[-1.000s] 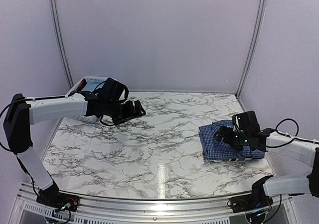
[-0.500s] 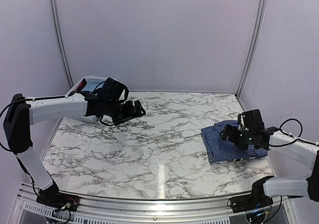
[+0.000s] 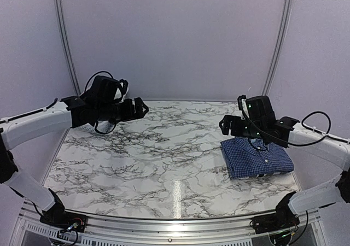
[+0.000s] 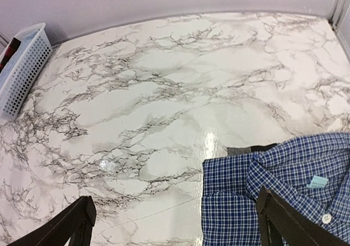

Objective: Fold and stack the long sleeve shirts
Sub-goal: Reset both arms

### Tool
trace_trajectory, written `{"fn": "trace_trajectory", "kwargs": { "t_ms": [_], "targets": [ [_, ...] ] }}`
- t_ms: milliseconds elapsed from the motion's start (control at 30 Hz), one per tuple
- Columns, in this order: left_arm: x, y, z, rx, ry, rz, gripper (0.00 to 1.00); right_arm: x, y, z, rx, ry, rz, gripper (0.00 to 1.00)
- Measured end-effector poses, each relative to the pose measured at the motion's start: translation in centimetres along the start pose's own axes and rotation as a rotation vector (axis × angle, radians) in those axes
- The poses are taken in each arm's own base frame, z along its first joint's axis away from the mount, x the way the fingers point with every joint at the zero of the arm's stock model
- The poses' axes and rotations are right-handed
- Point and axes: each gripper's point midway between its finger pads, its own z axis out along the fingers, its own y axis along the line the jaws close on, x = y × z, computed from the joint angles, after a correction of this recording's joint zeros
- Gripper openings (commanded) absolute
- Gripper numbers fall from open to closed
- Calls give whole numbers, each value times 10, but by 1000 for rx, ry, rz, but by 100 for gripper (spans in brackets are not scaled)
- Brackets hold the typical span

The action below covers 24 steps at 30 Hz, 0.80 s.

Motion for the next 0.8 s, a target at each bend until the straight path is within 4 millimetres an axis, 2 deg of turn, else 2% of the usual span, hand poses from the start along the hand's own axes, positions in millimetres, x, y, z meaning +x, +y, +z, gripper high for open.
{"fn": "trace_trajectory", "kwargs": {
  "t_ms": [267, 433, 600, 700, 800],
  "targets": [
    [-18, 14, -42, -46, -134, 84, 99, -33, 11, -15, -23, -136, -90, 99],
    [-21, 24, -65, -69, -203, 111, 99, -59, 16, -41, -55, -251, -128, 99],
    [-19, 36, -83, -91, -257, 136, 99, -84, 18, -78, -78, -378, -145, 98],
    [-12, 46, -89, -105, -284, 150, 99, -87, 8, -99, -67, -446, -148, 98],
    [3, 58, -93, -119, -298, 170, 99, -78, -6, -112, -40, -482, -152, 98]
  ]
}}
